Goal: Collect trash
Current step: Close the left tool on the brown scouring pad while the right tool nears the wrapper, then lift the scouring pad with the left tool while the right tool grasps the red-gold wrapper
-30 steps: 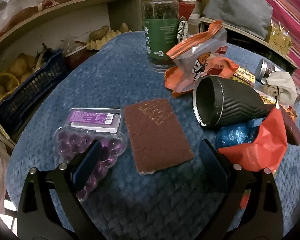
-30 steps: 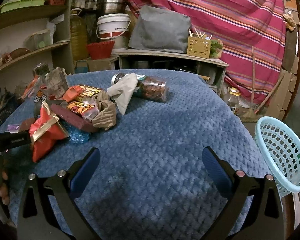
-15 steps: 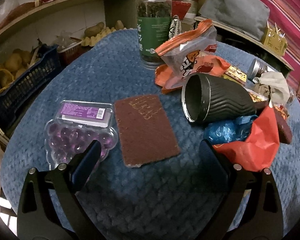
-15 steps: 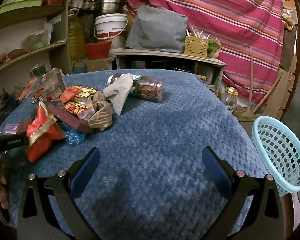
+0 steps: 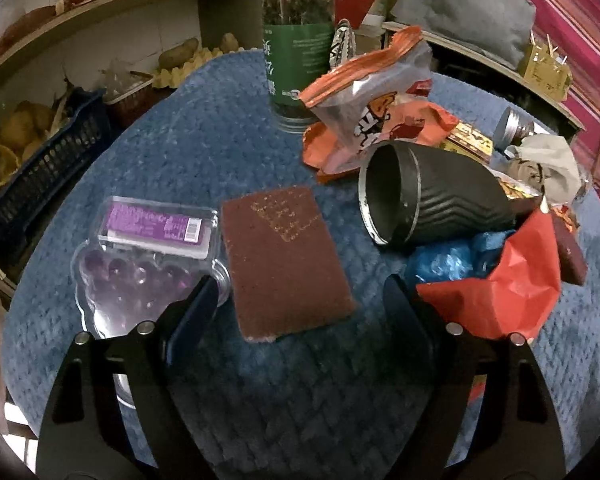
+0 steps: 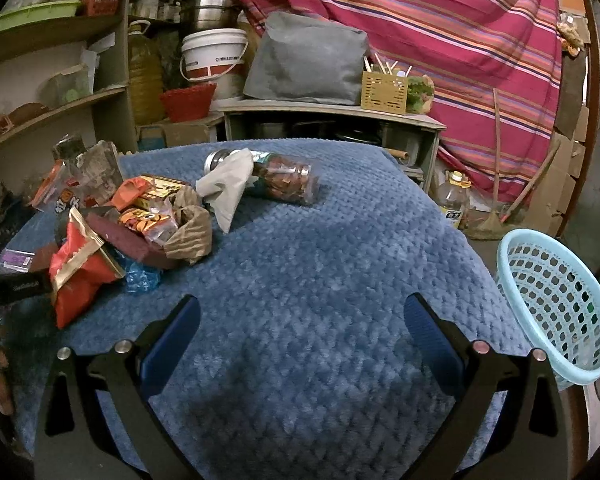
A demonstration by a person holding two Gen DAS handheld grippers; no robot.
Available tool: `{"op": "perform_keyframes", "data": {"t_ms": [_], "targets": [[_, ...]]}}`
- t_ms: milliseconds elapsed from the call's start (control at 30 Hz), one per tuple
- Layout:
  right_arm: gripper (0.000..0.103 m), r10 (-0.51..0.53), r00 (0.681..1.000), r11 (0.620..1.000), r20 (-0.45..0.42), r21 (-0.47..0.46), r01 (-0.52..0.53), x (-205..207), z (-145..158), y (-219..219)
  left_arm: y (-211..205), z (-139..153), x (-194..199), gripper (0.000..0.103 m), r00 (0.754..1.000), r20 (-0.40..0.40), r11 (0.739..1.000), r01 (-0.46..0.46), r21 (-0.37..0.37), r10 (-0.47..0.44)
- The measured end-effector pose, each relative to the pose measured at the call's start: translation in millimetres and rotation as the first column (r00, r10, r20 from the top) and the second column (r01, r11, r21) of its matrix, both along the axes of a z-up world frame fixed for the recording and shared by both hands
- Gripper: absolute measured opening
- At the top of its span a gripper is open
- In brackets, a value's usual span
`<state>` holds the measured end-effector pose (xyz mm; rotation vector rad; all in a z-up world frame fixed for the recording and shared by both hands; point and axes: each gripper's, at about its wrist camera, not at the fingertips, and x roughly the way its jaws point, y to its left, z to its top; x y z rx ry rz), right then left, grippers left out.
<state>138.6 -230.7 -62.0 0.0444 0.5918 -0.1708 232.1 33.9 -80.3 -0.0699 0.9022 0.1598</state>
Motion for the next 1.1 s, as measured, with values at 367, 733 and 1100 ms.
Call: {"op": "perform_keyframes", "data": {"t_ms": [367,733,1100], "targets": [[0.099,0.007,1.000,1.000,0.005,-0.011,-0.007,1,6,8,10,-3,12,0.067,0.999,-0.019,0.999,0.041,-0.027,-0.042],[0.099,0.038,0.999,0.999,0.018,-0.030,-0.037,-2,14,32,22,3,-2,0.058,0.996,0.028,0.994,0.090,-0.067,-0.089],[0.099,0.065,0.998,0.996,0.027,-0.066,-0.063,-5,27,59,18,21,-28,0.058,0.983,0.104,0.986,0.159,-0.058,-0.152]]}}
